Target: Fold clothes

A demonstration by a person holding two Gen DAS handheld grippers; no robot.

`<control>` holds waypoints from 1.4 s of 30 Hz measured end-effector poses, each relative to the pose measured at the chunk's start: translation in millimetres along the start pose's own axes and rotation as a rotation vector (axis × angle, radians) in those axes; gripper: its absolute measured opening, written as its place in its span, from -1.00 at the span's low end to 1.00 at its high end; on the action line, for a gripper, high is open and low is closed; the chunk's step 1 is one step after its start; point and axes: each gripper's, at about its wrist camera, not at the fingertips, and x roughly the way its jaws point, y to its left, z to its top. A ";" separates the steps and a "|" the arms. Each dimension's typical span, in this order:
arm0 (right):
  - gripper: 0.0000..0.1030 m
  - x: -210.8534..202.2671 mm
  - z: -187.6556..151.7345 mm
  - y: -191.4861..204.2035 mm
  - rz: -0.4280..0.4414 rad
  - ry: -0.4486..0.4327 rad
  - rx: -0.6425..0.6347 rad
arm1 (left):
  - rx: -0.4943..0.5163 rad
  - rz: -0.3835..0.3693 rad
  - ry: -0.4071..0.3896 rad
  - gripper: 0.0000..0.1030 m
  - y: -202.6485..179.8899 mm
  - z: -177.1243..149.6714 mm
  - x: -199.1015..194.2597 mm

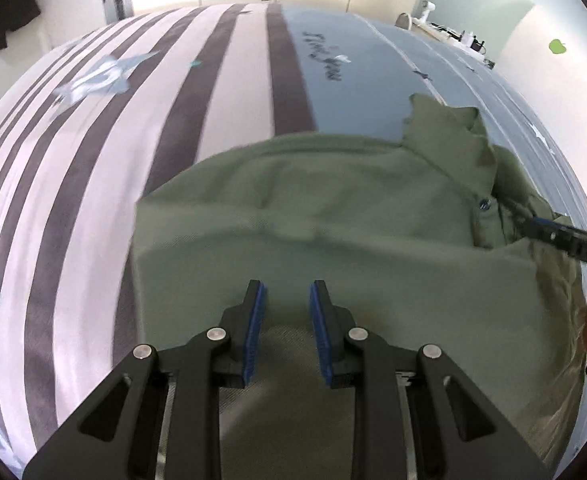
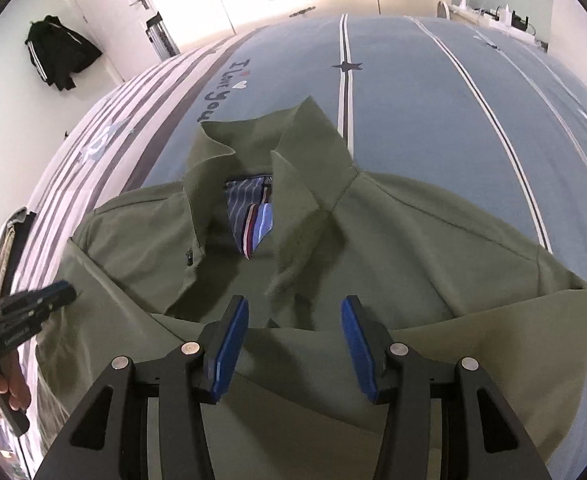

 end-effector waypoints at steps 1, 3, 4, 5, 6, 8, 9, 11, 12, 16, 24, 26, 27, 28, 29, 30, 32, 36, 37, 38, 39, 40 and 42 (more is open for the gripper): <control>-0.13 0.2 0.7 1.5 0.001 0.000 0.004 | 0.001 0.001 -0.001 -0.59 3.2 -3.5 -1.9; -0.13 3.3 1.8 4.2 -0.008 0.013 -0.002 | 0.008 -0.002 -0.002 -0.59 5.7 -11.3 -6.7; -0.18 6.4 2.0 5.5 -0.019 0.027 -0.013 | 0.013 0.000 -0.004 -0.59 6.4 -14.2 -8.3; -0.44 10.7 4.0 7.2 -0.018 0.037 -0.017 | 0.016 0.000 -0.005 -0.59 7.0 -14.3 -8.0; -0.62 15.1 6.2 8.9 -0.015 0.047 -0.022 | 0.013 -0.002 -0.007 -0.59 6.8 -13.5 -7.2; -0.93 21.8 12.1 12.6 0.004 0.058 -0.022 | 0.000 -0.006 -0.006 -0.59 8.7 -12.7 -7.2; -0.93 23.9 15.9 14.5 0.020 0.059 -0.017 | -0.004 -0.007 -0.006 -0.59 9.6 -13.1 -7.8; -0.93 27.2 24.0 20.3 0.044 0.058 -0.014 | -0.003 -0.007 -0.008 -0.59 11.1 -14.2 -9.5; -0.93 28.3 28.3 24.5 0.050 0.057 -0.015 | -0.006 -0.008 -0.010 -0.59 12.0 -14.8 -10.2; -0.93 36.9 36.2 30.6 0.066 0.064 0.000 | -0.022 -0.014 -0.012 -0.59 16.0 -18.1 -12.7; -0.81 45.9 47.4 6.5 0.114 0.117 0.153 | -0.038 -0.025 -0.008 -0.59 18.1 -22.3 -15.2; -0.53 30.0 50.4 3.1 0.128 0.078 0.130 | -0.036 -0.029 -0.005 -0.59 17.4 -22.8 -15.6; -0.50 22.0 51.9 1.4 0.135 0.058 0.119 | -0.033 -0.030 -0.004 -0.59 16.8 -22.7 -16.0; -0.45 13.2 53.0 -0.9 0.145 0.033 0.110 | -0.031 -0.032 -0.005 -0.59 16.2 -22.6 -16.5; -0.45 5.9 53.4 -3.9 0.143 0.015 0.106 | -0.031 -0.033 -0.005 -0.59 15.6 -22.6 -16.8; -0.45 -1.2 53.8 -6.9 0.140 -0.003 0.103 | -0.031 -0.033 -0.004 -0.59 15.1 -22.5 -17.0; -0.45 -2.3 53.1 -8.3 0.129 -0.001 0.088 | -0.039 -0.034 -0.003 -0.59 14.3 -22.2 -17.1; -0.45 6.9 40.7 -5.4 0.020 0.082 0.045 | -0.038 -0.037 -0.007 -0.59 12.8 -21.2 -17.9; -0.45 8.4 40.0 -4.8 0.015 0.085 0.039 | -0.038 -0.037 -0.007 -0.59 12.7 -21.5 -17.7; -0.45 9.7 39.3 -4.3 0.012 0.087 0.033 | -0.037 -0.036 -0.008 -0.59 12.6 -21.7 -17.6; -0.45 14.1 38.9 -1.1 0.021 0.109 0.024 | -0.037 -0.035 -0.007 -0.59 12.6 -22.0 -17.3; -0.45 18.6 38.7 2.4 0.031 0.132 0.014 | -0.038 -0.034 -0.006 -0.59 12.8 -22.4 -17.0; -0.45 30.6 39.0 12.1 0.012 0.164 -0.025 | -0.042 -0.033 -0.006 -0.59 13.2 -23.1 -16.7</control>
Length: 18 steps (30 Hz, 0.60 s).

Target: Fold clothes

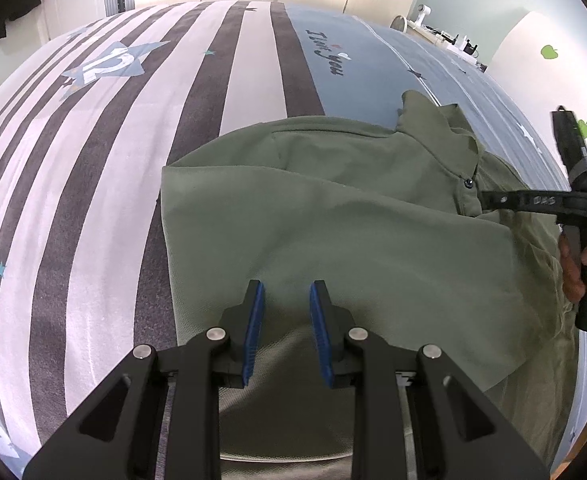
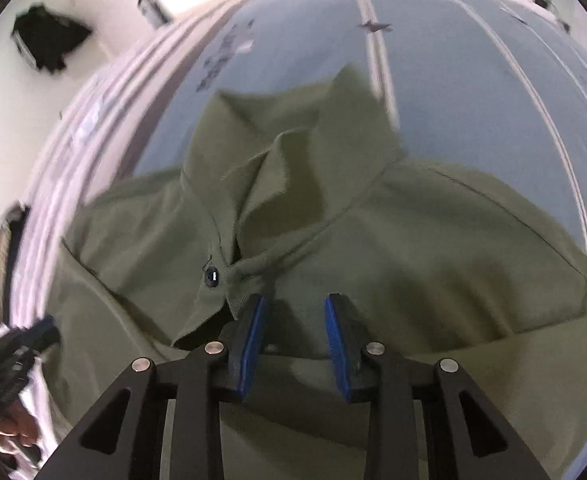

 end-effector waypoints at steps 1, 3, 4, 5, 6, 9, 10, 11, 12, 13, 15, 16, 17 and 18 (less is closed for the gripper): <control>-0.45 4.2 2.2 4.1 -0.003 0.004 -0.016 | -0.003 0.000 0.000 -0.59 0.1 -0.2 -0.3; -0.45 9.4 8.2 6.6 0.001 0.001 -0.005 | -0.007 -0.001 -0.001 -0.59 -0.1 -0.4 -0.8; -0.45 10.8 10.7 6.5 0.003 -0.003 0.007 | -0.008 -0.002 -0.001 -0.59 -0.5 -0.6 -0.8; -0.44 11.6 12.5 5.3 0.007 -0.009 0.021 | -0.006 0.000 -0.001 -0.59 -1.2 -0.6 -0.6; -0.44 11.8 12.9 4.1 0.011 -0.011 0.029 | -0.002 0.002 -0.001 -0.59 -2.1 -0.2 -0.3; -0.45 1.4 8.8 -4.4 0.058 -0.044 0.065 | -0.002 0.000 0.000 -0.59 -3.9 1.8 -0.9; -0.45 -4.8 7.1 -9.8 0.080 -0.058 0.090 | -0.003 -0.005 -0.001 -0.59 -4.7 2.8 -1.5; -0.45 -14.4 4.4 -17.6 0.102 -0.086 0.121 | 0.001 -0.010 -0.004 -0.59 -7.3 4.7 -1.7; -0.45 -25.0 1.4 -25.6 0.118 -0.113 0.142 | 0.009 -0.014 -0.007 -0.59 -11.4 7.4 -1.5; -0.45 -32.7 -1.5 -32.1 0.117 -0.130 0.151 | 0.016 -0.018 -0.011 -0.59 -15.4 10.1 -1.3; -0.45 -46.2 -7.4 -46.3 0.110 -0.154 0.168 | 0.029 -0.031 -0.017 -0.59 -24.6 16.2 0.1; -0.45 -52.3 -10.5 -54.2 0.104 -0.161 0.177 | 0.036 -0.038 -0.020 -0.59 -30.8 20.7 1.9; -0.45 -58.4 -13.6 -62.1 0.098 -0.169 0.185 | 0.043 -0.045 -0.024 -0.59 -37.0 25.1 3.6; -0.45 -64.5 -16.7 -70.0 0.092 -0.177 0.193 | 0.049 -0.055 -0.026 -0.59 -43.3 29.6 5.4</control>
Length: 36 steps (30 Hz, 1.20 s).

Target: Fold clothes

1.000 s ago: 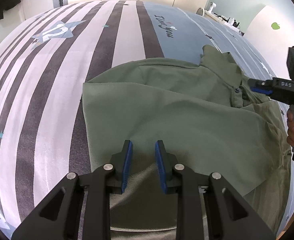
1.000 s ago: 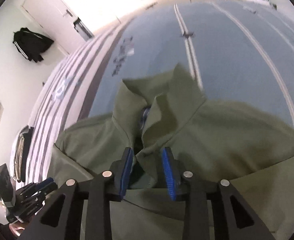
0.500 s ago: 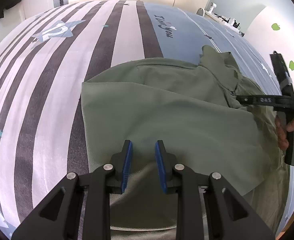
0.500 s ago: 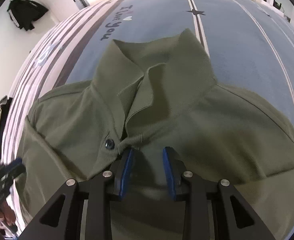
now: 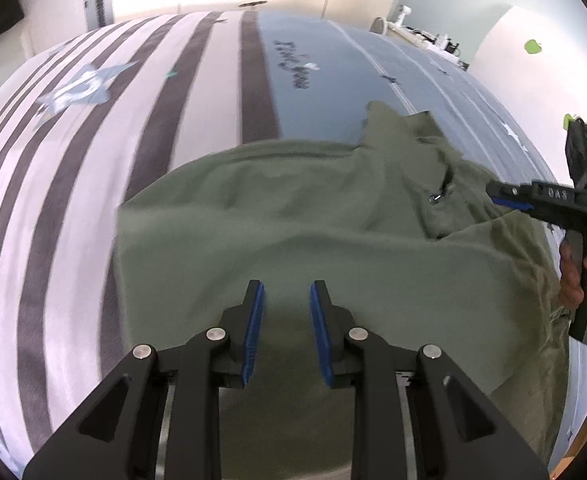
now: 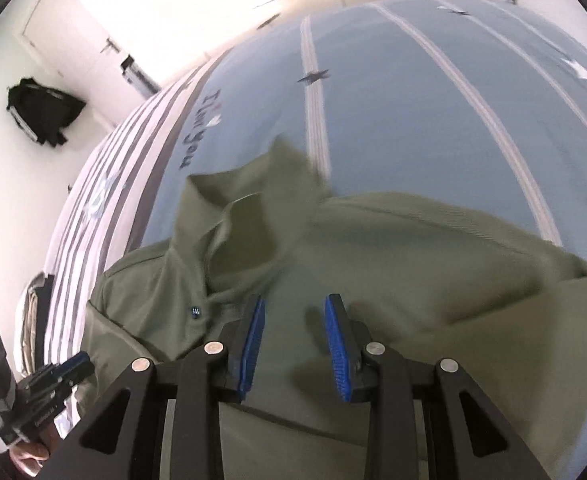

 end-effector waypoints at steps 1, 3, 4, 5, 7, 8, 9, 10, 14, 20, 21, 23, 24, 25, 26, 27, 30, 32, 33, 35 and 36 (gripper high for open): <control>-0.45 -6.9 -1.4 -8.2 -0.019 -0.006 0.000 | 0.006 -0.012 -0.003 -0.58 -8.0 6.2 3.4; -0.44 -19.0 -5.0 -23.8 -0.056 -0.010 -0.003 | 0.018 -0.032 -0.011 -0.58 -23.3 18.6 10.1; -0.44 -24.7 -8.2 -32.3 -0.085 -0.011 -0.007 | 0.026 -0.042 -0.012 -0.57 -31.1 24.2 14.0; -0.44 -30.4 -11.4 -40.9 -0.114 -0.011 -0.012 | 0.035 -0.052 -0.011 -0.57 -40.2 30.1 19.0; -0.44 -40.1 -17.1 -52.1 -0.157 -0.017 -0.016 | 0.055 -0.072 -0.009 -0.56 -58.4 42.0 29.0; -0.43 -44.9 -19.9 -57.6 -0.178 -0.020 -0.019 | 0.065 -0.084 -0.006 -0.55 -67.8 47.8 35.0; -0.43 -49.3 -24.2 -61.5 -0.191 -0.024 -0.022 | 0.075 -0.092 0.000 -0.54 -76.1 52.8 41.5; -0.43 -53.9 -28.0 -71.4 -0.202 -0.028 -0.016 | 0.082 -0.095 0.006 -0.52 -83.0 56.8 47.5; -0.40 -72.1 -42.9 -114.1 -0.249 -0.041 0.021 | 0.120 -0.095 0.015 -0.43 -111.1 70.4 69.5; -0.37 -85.5 -59.2 -164.3 -0.311 -0.044 0.091 | 0.147 -0.071 0.025 -0.33 -135.9 77.9 86.9; -0.37 -87.7 -61.3 -169.8 -0.317 -0.043 0.099 | 0.151 -0.057 0.026 -0.33 -137.8 78.1 89.6; -0.37 -90.3 -64.2 -177.5 -0.322 -0.043 0.108 | 0.162 -0.004 0.020 -0.33 -140.8 78.6 95.3; -0.37 -90.6 -65.1 -179.5 -0.320 -0.043 0.108 | 0.168 0.004 0.016 -0.33 -142.2 79.0 97.1; -0.37 -91.8 -65.7 -181.0 -0.317 -0.044 0.108 | 0.174 0.007 0.007 -0.47 -143.3 79.3 97.8; -0.37 -93.1 -66.2 -182.4 -0.314 -0.046 0.108 | 0.180 0.012 0.001 -0.86 -144.3 79.6 98.0; -0.37 -93.8 -66.5 -183.2 -0.309 -0.046 0.106 | 0.185 0.017 -0.003 -1.00 -145.4 80.1 97.8; -0.37 -91.4 -65.7 -183.7 -0.297 -0.045 0.106 | 0.191 0.027 -0.017 -0.99 -148.0 81.8 96.0; -0.37 -95.1 -67.3 -187.7 -0.289 -0.047 0.112 | 0.161 0.006 -0.040 -1.00 -147.8 85.9 89.1; -0.37 -95.4 -67.3 -188.7 -0.284 -0.048 0.117 | 0.142 -0.012 -0.056 -1.00 -147.6 89.2 83.8; -0.37 -98.0 -68.1 -191.2 -0.274 -0.050 0.122 | 0.121 -0.037 -0.075 -1.00 -150.6 95.1 76.2; -0.37 -100.4 -69.0 -192.8 -0.270 -0.051 0.122 | 0.116 -0.048 -0.081 -1.00 -152.9 98.1 73.9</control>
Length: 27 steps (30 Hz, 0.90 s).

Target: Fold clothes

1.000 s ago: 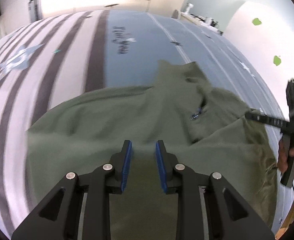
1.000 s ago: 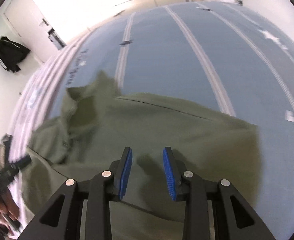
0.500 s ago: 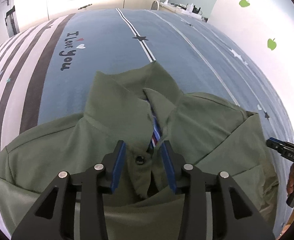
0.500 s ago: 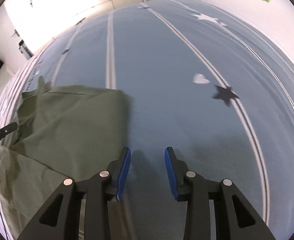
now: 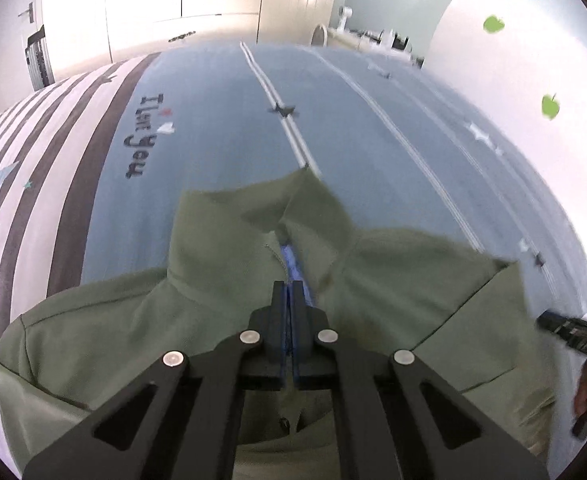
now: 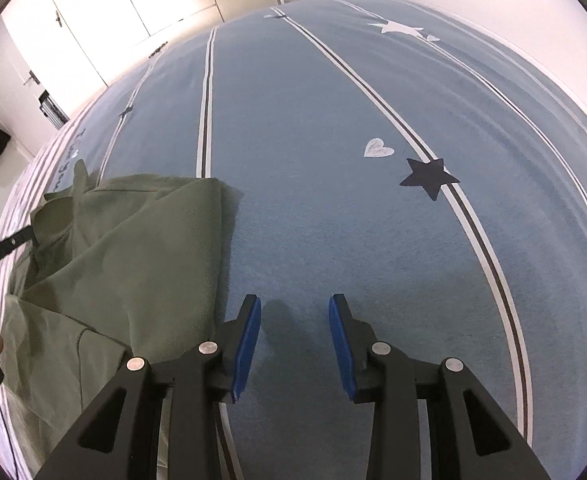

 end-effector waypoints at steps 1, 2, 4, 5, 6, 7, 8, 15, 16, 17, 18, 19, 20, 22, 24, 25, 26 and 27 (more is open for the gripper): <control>-0.37 -1.9 -0.6 -2.3 0.004 -0.001 0.001 | -0.003 -0.007 -0.005 -1.00 -1.9 3.1 -1.0; -0.37 -3.8 -0.7 -5.7 0.010 -0.002 0.002 | -0.002 -0.009 -0.005 -1.00 -3.7 5.6 0.1; -0.37 -3.5 -0.8 -5.8 0.018 -0.001 0.002 | 0.003 -0.002 -0.002 -1.00 -5.7 8.4 5.8; -0.37 -4.4 -1.4 -6.6 0.021 -0.001 0.002 | 0.003 0.001 0.005 -1.00 -6.3 8.6 9.8; -0.37 -5.4 -2.4 -6.6 0.025 0.001 -0.001 | 0.001 0.001 0.017 -1.00 -6.5 7.8 14.8; -0.37 -6.3 -3.5 -6.5 0.029 0.003 -0.004 | 0.000 0.013 0.029 -1.00 -6.4 6.7 20.8; -0.37 -5.6 -4.4 -6.0 0.030 0.007 -0.008 | -0.002 0.033 0.042 -0.99 -5.4 5.5 27.2; -0.34 -9.6 -11.0 -5.3 0.045 0.013 -0.022 | -0.100 -0.012 0.014 -0.56 7.1 15.0 7.6; -0.34 -10.3 -11.8 -6.0 0.046 0.014 -0.019 | -0.093 -0.020 -0.001 -0.53 7.7 15.7 -0.5; -0.33 -11.5 -12.4 -6.8 0.047 0.014 -0.017 | -0.083 -0.028 -0.016 -0.53 8.6 15.6 -9.3; -0.33 -11.9 -13.1 -7.2 0.048 0.013 -0.014 | -0.071 -0.034 -0.022 -0.53 9.5 14.3 -15.7; -0.33 -12.8 -13.0 -7.1 0.052 0.013 -0.010 | -0.059 -0.041 -0.018 -0.53 10.4 11.7 -19.6; -0.33 -13.7 -12.9 -6.9 0.057 0.013 -0.006 | -0.045 -0.045 -0.003 -0.53 11.3 8.0 -21.1; -0.33 -15.7 -13.4 -5.4 0.067 0.014 0.003 | -0.015 -0.048 0.049 -0.53 11.7 -2.7 -16.9; -0.33 -19.2 -14.9 -2.4 0.080 0.013 0.005 | 0.013 -0.039 0.101 -0.54 8.3 -17.2 -7.1; -0.33 -21.7 -15.8 -0.8 0.087 0.012 0.003 | 0.027 -0.034 0.127 -0.56 6.6 -24.4 -2.2; -0.33 -24.2 -16.6 0.8 0.094 0.011 0.001 | 0.041 -0.018 0.155 -0.58 5.2 -30.9 5.7; -0.33 -26.3 -17.6 2.3 0.099 0.010 -0.002 | 0.054 0.008 0.183 -0.62 4.1 -36.6 16.5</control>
